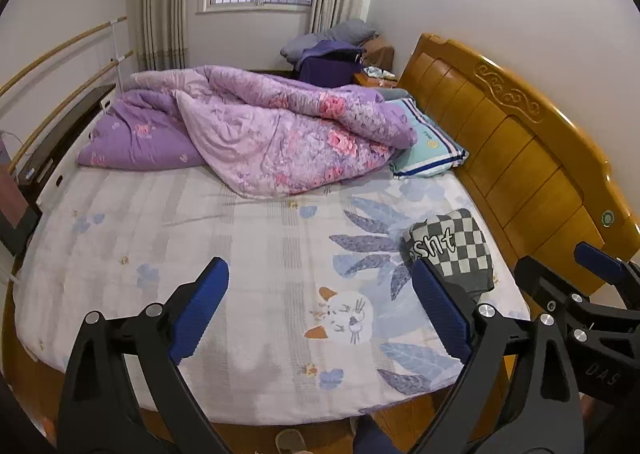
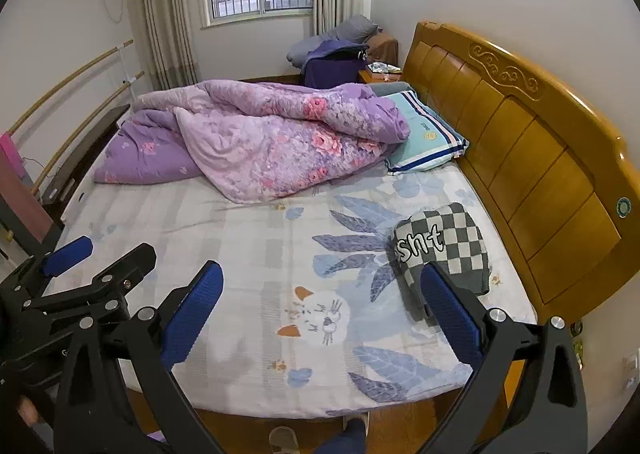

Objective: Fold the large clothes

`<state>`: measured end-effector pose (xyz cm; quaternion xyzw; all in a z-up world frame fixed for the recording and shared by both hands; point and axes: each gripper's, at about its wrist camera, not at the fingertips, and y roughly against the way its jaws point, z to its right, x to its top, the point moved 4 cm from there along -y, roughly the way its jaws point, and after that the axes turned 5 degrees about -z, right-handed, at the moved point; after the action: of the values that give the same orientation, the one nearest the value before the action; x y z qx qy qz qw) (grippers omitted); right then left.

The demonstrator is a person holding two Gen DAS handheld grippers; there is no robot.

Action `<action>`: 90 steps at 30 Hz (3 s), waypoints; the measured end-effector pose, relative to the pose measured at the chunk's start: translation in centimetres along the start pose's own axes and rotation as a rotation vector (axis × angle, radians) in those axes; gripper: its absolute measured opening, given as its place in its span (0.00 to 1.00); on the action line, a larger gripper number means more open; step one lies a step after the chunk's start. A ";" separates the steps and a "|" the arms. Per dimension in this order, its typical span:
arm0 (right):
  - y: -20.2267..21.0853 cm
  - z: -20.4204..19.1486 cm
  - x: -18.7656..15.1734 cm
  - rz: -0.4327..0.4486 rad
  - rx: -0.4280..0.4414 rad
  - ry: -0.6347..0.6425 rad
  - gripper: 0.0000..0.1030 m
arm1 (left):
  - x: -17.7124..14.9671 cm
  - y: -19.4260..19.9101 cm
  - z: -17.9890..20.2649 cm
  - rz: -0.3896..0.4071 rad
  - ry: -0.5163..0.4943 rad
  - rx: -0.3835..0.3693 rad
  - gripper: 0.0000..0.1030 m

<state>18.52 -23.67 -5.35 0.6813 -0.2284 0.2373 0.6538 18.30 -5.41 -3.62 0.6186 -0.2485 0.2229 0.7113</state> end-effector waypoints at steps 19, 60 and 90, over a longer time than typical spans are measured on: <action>4.5 -1.7 0.4 0.098 0.020 0.009 0.93 | 1.6 5.7 -0.9 0.102 -0.029 0.025 0.91; 5.2 -0.6 0.7 0.108 -0.004 0.001 0.93 | 2.4 6.5 -0.4 0.181 -0.061 0.038 0.92; 5.1 -0.1 0.4 0.108 -0.013 -0.005 0.93 | 3.4 6.2 0.5 0.202 -0.098 0.034 0.92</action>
<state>15.66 -23.80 -1.17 0.6643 -0.2681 0.2690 0.6438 17.07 -5.01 3.37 0.6126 -0.3405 0.2672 0.6613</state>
